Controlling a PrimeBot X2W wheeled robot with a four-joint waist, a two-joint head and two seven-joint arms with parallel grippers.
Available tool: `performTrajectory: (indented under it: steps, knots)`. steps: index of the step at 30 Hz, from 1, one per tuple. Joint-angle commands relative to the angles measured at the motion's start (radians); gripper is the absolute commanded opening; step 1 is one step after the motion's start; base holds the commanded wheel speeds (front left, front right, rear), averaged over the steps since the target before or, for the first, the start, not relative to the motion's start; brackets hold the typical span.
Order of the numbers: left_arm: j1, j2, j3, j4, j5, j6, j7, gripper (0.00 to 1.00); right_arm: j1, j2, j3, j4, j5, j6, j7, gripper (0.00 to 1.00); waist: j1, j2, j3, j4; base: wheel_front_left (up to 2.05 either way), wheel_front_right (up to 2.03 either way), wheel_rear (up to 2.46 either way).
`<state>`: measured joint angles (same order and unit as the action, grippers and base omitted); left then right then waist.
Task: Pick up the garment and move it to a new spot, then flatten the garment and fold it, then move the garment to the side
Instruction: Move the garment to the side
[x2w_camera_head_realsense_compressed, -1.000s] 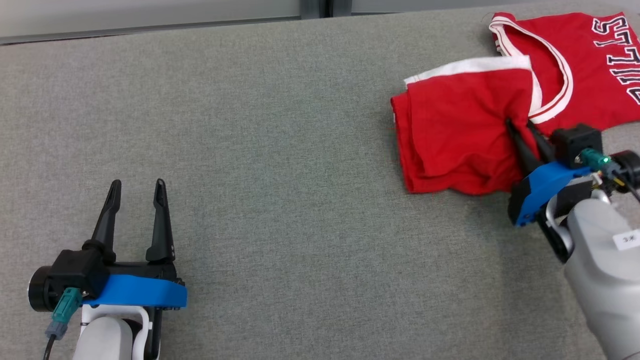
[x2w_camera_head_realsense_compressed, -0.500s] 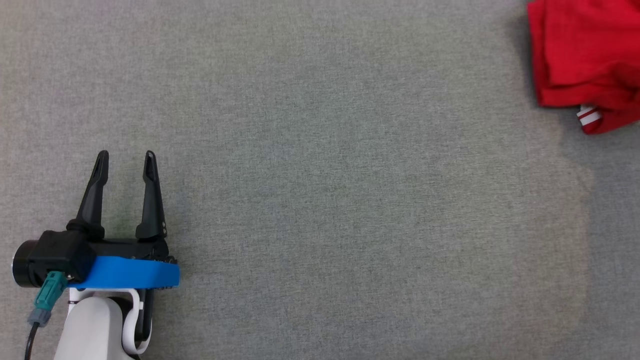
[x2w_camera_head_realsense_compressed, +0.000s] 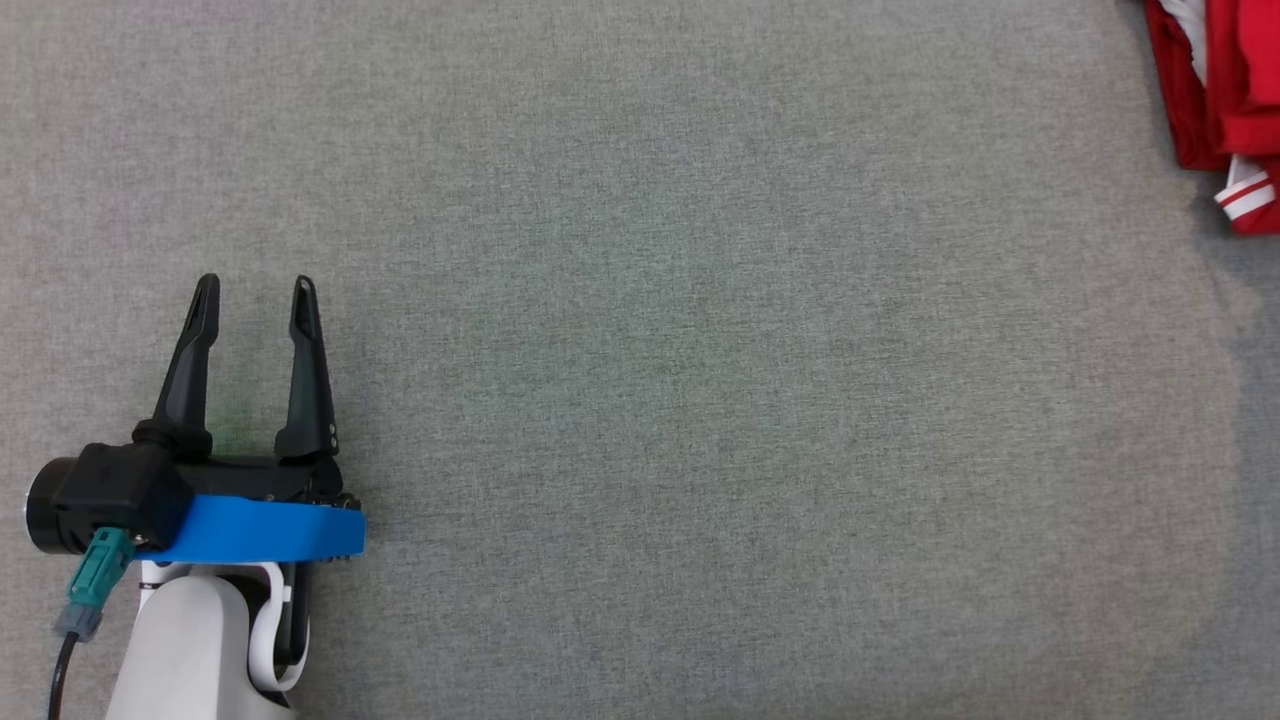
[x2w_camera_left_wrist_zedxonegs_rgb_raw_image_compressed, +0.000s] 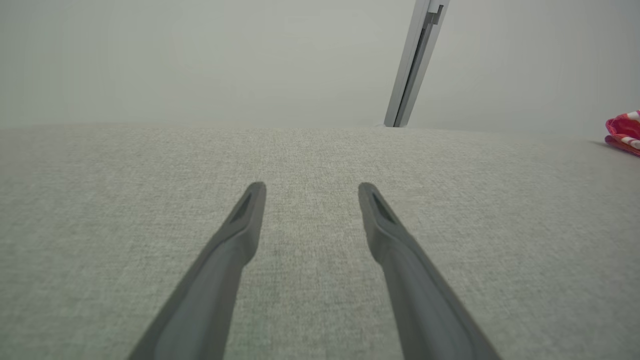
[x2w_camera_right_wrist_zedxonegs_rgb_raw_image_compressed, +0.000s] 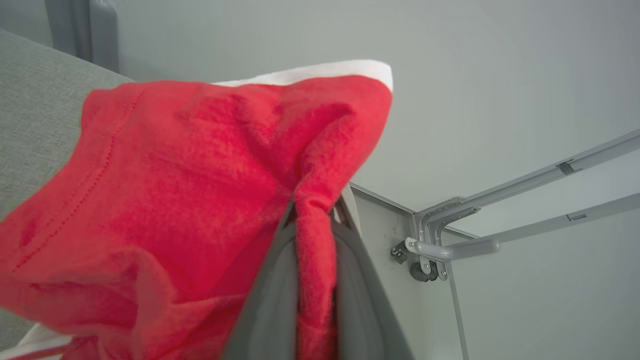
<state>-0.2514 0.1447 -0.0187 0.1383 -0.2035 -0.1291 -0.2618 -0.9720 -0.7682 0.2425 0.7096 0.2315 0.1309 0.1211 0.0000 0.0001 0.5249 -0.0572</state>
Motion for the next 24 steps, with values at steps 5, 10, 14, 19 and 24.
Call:
performTrajectory:
  steps: [5,10,14,19,24]
  knots:
    - [-0.030,-0.003,-0.009,-0.002,-0.008,-0.003,-0.004,1.00,-0.041,-0.024,-0.029,-0.026,-0.023,0.000,0.057,0.00,0.0000,-0.0001,0.020,0.015,0.00,0.00,0.00]
    - [-0.029,-0.006,0.002,0.005,-0.015,-0.002,-0.004,1.00,-0.036,-0.014,-0.064,-0.037,-0.065,0.000,0.108,0.04,0.0000,-0.0001,0.023,0.024,0.00,0.00,0.00]
    - [-0.027,-0.010,0.004,0.010,-0.017,-0.002,-0.004,1.00,-0.019,-0.003,-0.094,-0.062,-0.093,0.000,0.124,0.98,0.0000,-0.0001,0.021,0.027,0.00,0.00,0.00]
    - [-0.029,-0.017,0.001,0.017,-0.014,-0.002,-0.004,1.00,0.002,0.018,-0.128,-0.099,-0.135,0.000,0.138,1.00,0.0000,-0.0001,0.008,0.031,0.00,0.00,0.00]
    - [-0.005,-0.023,0.012,0.030,-0.017,-0.002,-0.004,1.00,0.027,0.057,-0.154,-0.132,-0.170,0.000,0.102,1.00,0.0000,-0.0001,-0.035,0.036,0.00,0.00,0.00]
